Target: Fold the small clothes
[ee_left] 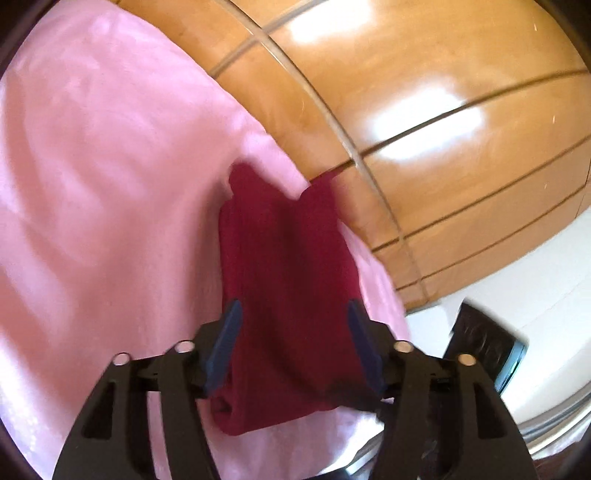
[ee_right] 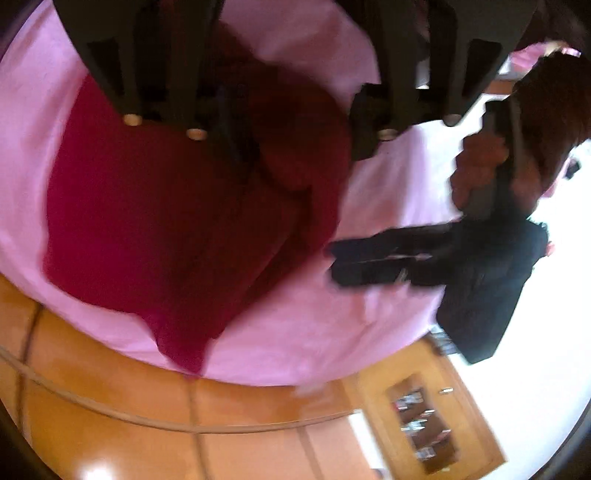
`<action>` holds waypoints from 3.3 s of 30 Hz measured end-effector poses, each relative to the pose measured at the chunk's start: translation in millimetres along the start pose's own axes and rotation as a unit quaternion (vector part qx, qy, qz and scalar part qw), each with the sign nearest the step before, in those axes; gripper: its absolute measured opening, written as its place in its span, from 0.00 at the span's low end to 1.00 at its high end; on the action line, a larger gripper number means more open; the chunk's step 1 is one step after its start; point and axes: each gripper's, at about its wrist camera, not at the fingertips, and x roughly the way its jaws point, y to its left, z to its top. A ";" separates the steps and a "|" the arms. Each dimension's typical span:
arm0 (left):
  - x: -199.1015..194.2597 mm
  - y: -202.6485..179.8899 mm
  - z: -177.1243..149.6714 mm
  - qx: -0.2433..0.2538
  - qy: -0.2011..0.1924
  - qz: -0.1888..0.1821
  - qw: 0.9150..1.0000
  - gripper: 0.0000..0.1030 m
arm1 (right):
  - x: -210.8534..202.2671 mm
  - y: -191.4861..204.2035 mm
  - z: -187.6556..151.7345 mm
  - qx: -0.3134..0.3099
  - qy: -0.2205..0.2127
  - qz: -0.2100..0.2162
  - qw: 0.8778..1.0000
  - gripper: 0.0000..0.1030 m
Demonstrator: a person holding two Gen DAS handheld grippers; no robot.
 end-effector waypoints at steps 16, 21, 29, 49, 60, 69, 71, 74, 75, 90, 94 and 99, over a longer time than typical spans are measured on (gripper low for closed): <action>18.0 -49.9 1.6 0.031 0.063 -0.039 0.997 0.71 | -101.7 -74.0 -131.1 0.140 -0.042 -0.095 0.985 0.57; 40.3 -58.0 -3.2 0.036 0.103 -0.005 0.994 0.71 | -75.6 -65.7 -133.8 0.142 -0.043 -0.105 0.983 0.57; 58.2 -78.2 -9.4 0.113 0.132 0.067 0.982 0.47 | -42.9 -56.3 -109.0 0.118 -0.040 -0.132 0.983 0.34; 17.6 -0.3 -43.3 0.041 0.097 0.118 0.987 0.05 | -46.4 -48.8 -142.6 0.088 -0.024 -0.149 0.985 0.12; -9.6 -36.4 -21.9 0.049 0.040 0.013 0.998 0.47 | -91.4 -49.7 -139.3 0.129 -0.068 -0.115 0.983 0.37; 31.1 -37.5 -25.0 0.062 0.077 0.087 0.991 0.14 | -79.5 -41.4 -92.5 0.090 -0.097 -0.112 0.985 0.38; 31.4 -37.5 -30.9 0.076 0.076 0.096 0.990 0.09 | -63.3 -34.7 -87.0 0.069 -0.077 -0.106 0.989 0.38; 27.4 -36.8 -41.6 0.096 0.077 0.125 0.984 0.05 | -42.1 -27.6 -94.6 0.051 -0.048 -0.104 0.992 0.38; 26.7 -32.8 -43.8 0.092 0.079 0.131 0.984 0.05 | -37.1 -27.2 -97.9 0.053 -0.042 -0.104 0.992 0.38; 29.8 -41.2 -3.1 0.087 0.036 0.122 0.988 0.53 | -24.8 -24.9 -103.3 0.043 -0.042 -0.130 0.990 0.41; 55.7 -43.4 5.2 0.129 0.043 0.194 0.971 0.27 | -21.4 -18.7 -103.6 0.032 -0.041 -0.132 0.990 0.47; 63.4 -34.8 -10.7 0.153 0.043 0.259 0.953 0.21 | -24.0 -19.7 -99.9 0.025 -0.030 -0.099 0.994 0.66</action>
